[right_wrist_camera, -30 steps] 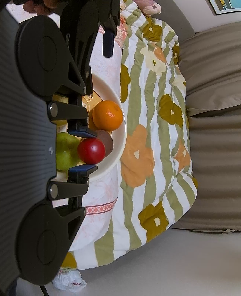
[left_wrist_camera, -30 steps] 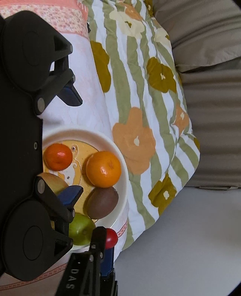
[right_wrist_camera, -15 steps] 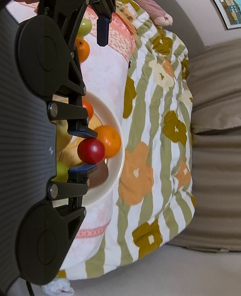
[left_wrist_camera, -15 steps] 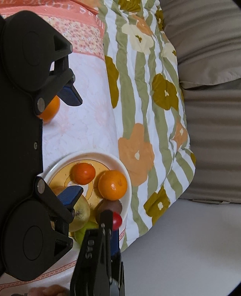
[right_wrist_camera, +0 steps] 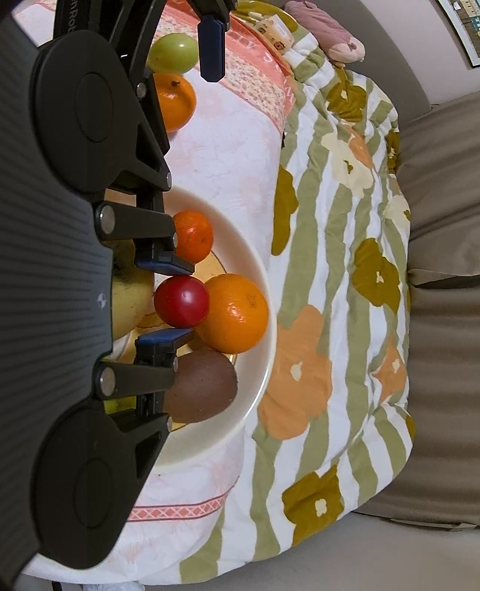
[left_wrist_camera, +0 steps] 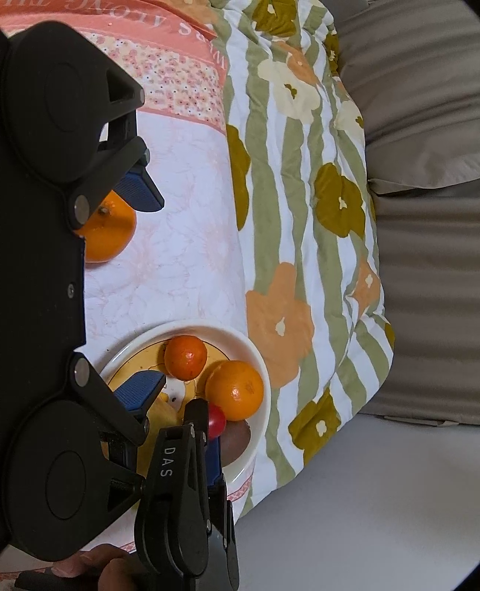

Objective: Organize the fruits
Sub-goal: 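Open both tools to drop the mandarin and tomato into the bowl, then withdraw both tools from the bowl toward the remaining fruits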

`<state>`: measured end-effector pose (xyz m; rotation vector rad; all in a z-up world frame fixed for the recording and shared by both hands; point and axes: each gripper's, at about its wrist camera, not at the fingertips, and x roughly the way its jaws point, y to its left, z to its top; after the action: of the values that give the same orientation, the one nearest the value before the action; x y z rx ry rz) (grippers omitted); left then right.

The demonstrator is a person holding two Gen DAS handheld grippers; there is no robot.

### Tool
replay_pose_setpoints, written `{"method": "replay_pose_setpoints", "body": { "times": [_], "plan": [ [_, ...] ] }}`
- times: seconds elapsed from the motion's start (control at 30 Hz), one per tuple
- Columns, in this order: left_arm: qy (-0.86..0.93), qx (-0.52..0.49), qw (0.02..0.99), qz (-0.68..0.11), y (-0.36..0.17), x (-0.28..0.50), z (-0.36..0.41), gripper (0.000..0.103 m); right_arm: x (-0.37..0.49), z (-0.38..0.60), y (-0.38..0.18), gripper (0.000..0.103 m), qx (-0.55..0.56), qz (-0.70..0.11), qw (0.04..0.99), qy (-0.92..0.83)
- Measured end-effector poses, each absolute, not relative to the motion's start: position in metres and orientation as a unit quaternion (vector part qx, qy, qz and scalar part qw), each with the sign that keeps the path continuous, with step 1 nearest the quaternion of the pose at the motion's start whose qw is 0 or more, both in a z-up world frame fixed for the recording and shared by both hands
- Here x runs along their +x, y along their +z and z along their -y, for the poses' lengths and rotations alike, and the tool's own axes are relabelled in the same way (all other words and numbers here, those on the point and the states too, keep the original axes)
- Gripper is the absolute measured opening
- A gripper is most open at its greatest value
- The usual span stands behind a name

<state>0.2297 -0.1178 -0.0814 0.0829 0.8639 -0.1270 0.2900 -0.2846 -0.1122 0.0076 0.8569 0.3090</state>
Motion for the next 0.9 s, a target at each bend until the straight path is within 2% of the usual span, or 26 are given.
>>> {"method": "replay_pose_setpoints", "body": {
  "times": [0.03, 0.07, 0.2, 0.27, 0.33, 0.9],
  "plan": [
    [-0.061, 0.041, 0.905, -0.419, -0.082, 0.229, 0.118, 0.095, 0.29, 0.285, -0.112, 0.049, 0.004, -0.414, 0.898, 0.151],
    [-0.06, 0.042, 0.905, -0.419, -0.083, 0.228, 0.119, 0.095, 0.29, 0.285, -0.112, 0.06, 0.002, -0.413, 0.898, 0.152],
    [-0.059, 0.043, 0.904, -0.421, -0.083, 0.226, 0.122, 0.095, 0.286, 0.289, -0.108, 0.076, 0.002, -0.4, 0.905, 0.146],
    [-0.059, 0.046, 0.904, -0.42, -0.082, 0.223, 0.123, 0.095, 0.282, 0.293, -0.105, 0.095, 0.006, -0.395, 0.909, 0.134],
    [-0.059, 0.049, 0.906, -0.416, -0.078, 0.221, 0.122, 0.095, 0.276, 0.299, -0.099, 0.101, 0.012, -0.385, 0.915, 0.121],
    [-0.04, 0.049, 0.931, -0.36, -0.027, 0.168, 0.106, 0.095, 0.21, 0.311, -0.039, 0.103, 0.011, -0.348, 0.934, 0.079]
  ]
}}
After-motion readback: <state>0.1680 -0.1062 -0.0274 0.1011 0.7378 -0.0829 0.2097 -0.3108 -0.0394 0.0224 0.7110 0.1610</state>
